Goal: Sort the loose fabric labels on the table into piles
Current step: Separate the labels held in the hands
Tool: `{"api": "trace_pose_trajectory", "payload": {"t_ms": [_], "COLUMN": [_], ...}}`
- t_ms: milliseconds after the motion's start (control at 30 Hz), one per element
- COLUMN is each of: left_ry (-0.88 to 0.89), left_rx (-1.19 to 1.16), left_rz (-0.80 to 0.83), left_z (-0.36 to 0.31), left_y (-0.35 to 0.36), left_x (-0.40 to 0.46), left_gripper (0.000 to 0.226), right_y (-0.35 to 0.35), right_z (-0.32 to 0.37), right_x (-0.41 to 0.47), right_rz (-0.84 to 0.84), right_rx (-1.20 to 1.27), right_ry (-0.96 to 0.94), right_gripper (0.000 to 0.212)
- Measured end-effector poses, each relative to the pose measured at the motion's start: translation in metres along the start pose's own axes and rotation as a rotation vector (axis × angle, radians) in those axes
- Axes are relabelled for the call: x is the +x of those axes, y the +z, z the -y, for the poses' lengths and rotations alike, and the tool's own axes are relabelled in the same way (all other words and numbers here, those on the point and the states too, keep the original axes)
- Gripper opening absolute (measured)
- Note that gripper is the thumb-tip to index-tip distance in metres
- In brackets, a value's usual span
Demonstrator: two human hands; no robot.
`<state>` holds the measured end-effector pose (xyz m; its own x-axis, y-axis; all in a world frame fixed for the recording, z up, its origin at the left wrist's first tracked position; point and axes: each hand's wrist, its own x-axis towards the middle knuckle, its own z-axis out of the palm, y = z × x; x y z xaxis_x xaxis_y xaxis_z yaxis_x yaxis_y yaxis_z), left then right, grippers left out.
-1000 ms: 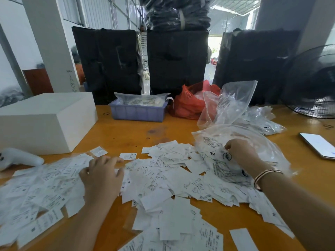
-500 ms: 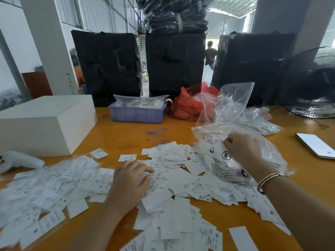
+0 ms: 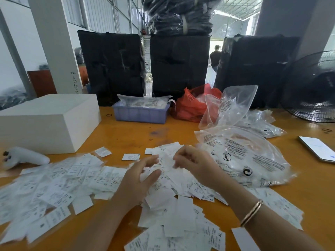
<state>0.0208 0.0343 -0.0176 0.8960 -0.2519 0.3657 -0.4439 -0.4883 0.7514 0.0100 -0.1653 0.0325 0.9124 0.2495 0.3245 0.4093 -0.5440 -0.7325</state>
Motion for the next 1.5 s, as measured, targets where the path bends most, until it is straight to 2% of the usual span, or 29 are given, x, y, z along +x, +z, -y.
{"api": "trace_pose_trajectory", "payload": {"t_ms": [133,233,333,367,433,533,633,733,933,1033,1200,1233,1333,1400,1467,1500], "left_ry": [-0.063,-0.093,-0.13,-0.149,-0.187,-0.206,-0.214,-0.225,-0.203,-0.204,-0.235,-0.231,-0.236,-0.239,-0.239,-0.242], "left_rx": [-0.199,-0.236,-0.269,-0.294,-0.362,-0.463,-0.469,-0.429,-0.416,-0.438,-0.489,-0.485,-0.477,-0.472,-0.474,-0.486], "left_rz": [0.111,0.015,-0.115,-0.149,-0.201,-0.234,-0.258,-0.296,-0.287,-0.286,-0.309,-0.309,-0.318,-0.29,-0.243,-0.22], "left_z": [-0.005,-0.002,0.001,0.002,0.001,-0.001,-0.002,-0.002,-0.004,-0.004,-0.002,-0.002,-0.002,-0.003,-0.005,-0.007], "left_y": [0.0,0.001,0.002,0.001,-0.001,-0.003,-0.002,-0.001,-0.006,-0.006,-0.004,-0.004,-0.003,-0.001,0.001,0.002], "left_x": [-0.002,0.002,0.004,0.005,0.005,0.007,0.008,0.007,0.006,0.006,0.007,0.007,0.007,0.008,0.008,0.007], "left_gripper": [0.044,0.028,0.011,0.01,0.009,0.01,0.011,0.014,0.037,0.036,0.015,0.011,0.008,0.008,0.005,0.005], "right_y": [0.023,0.029,0.03,0.029,0.026,0.029,0.037,0.041,0.044,0.043,0.045,0.045,0.041,0.037,0.036,0.036], "right_z": [-0.012,-0.019,-0.027,-0.03,-0.036,-0.043,-0.04,-0.036,-0.027,-0.027,-0.026,-0.027,-0.027,-0.027,-0.029,-0.03], "right_x": [-0.007,-0.007,-0.005,-0.005,-0.006,-0.009,-0.012,-0.013,-0.016,-0.018,-0.017,-0.016,-0.015,-0.016,-0.017,-0.017], "right_rz": [0.04,0.024,-0.106,-0.165,-0.218,-0.087,0.018,0.023,-0.053,-0.086,-0.102,-0.127,-0.225,-0.278,-0.302,-0.312], "right_rx": [0.25,0.29,0.314,0.281,0.043,-0.419,-0.667,-0.778,-0.871,-0.854,-0.628,-0.514,0.026,0.291,0.41,0.393], "right_ry": [0.078,0.114,0.176,0.205,0.229,0.179,0.163,0.142,0.074,0.054,0.108,0.139,0.279,0.316,0.307,0.292], "right_gripper": [0.013,0.013,0.012,0.012,0.014,0.021,0.042,0.048,0.037,0.031,0.023,0.022,0.028,0.016,0.035,0.038]}}
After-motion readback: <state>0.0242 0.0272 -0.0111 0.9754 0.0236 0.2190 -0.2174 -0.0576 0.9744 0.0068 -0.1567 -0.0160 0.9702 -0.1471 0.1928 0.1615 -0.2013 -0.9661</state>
